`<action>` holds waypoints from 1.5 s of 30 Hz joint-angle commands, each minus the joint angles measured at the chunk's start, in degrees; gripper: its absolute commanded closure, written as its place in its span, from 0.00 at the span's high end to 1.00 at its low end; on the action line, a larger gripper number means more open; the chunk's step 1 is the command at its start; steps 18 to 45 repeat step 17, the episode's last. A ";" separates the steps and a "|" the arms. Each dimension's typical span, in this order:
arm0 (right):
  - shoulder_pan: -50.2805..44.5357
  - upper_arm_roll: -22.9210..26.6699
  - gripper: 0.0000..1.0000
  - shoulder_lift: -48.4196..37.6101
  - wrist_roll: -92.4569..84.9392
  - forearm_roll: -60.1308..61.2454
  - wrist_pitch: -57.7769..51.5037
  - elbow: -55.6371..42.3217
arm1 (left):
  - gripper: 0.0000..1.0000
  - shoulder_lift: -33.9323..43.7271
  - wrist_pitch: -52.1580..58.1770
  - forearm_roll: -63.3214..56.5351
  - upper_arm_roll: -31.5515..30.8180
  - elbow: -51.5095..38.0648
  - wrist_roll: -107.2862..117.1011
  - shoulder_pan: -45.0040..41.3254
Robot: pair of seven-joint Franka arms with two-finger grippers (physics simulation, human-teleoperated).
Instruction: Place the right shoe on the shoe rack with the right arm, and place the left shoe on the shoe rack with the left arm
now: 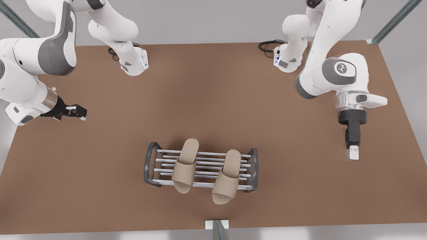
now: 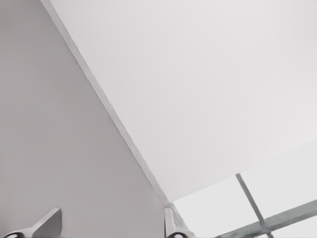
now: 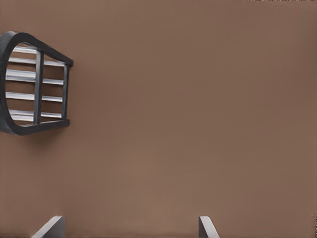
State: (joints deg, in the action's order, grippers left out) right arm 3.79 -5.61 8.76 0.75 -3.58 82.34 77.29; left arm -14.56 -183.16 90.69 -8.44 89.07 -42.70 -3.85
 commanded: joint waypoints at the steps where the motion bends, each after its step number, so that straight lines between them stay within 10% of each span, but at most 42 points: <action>1: -0.01 -0.01 1.00 -0.06 -13.50 0.16 -0.07 -0.04 | 1.00 -0.90 64.25 -54.98 10.79 4.63 -8.89 3.15; 3: -0.01 -0.01 1.00 -0.06 -13.50 0.16 -0.16 -0.04 | 1.00 -1.08 99.16 -104.60 15.12 -1.16 5.14 -3.53; 6: -0.01 -0.01 1.00 -0.06 -13.50 0.16 -0.16 -0.04 | 1.00 -7.23 123.31 -93.07 13.72 -18.05 53.29 -4.50; 8: 0.08 -0.01 1.00 -0.06 -13.41 0.16 -0.16 0.05 | 1.00 -7.33 100.91 -91.30 8.18 -8.31 86.47 -4.77; 10: 0.08 -0.01 1.00 -0.15 -13.50 0.42 -0.16 0.05 | 1.00 0.76 88.05 -96.57 8.18 7.26 56.01 -3.45; 15: 0.08 -0.01 1.00 -0.15 -12.97 0.33 -0.16 0.23 | 1.00 0.59 109.67 -90.69 6.69 -8.11 44.11 -5.02; 45: 0.08 -0.01 1.00 -0.15 -12.97 0.42 -0.16 0.23 | 1.00 0.50 110.56 -90.69 6.68 -9.61 44.73 -5.47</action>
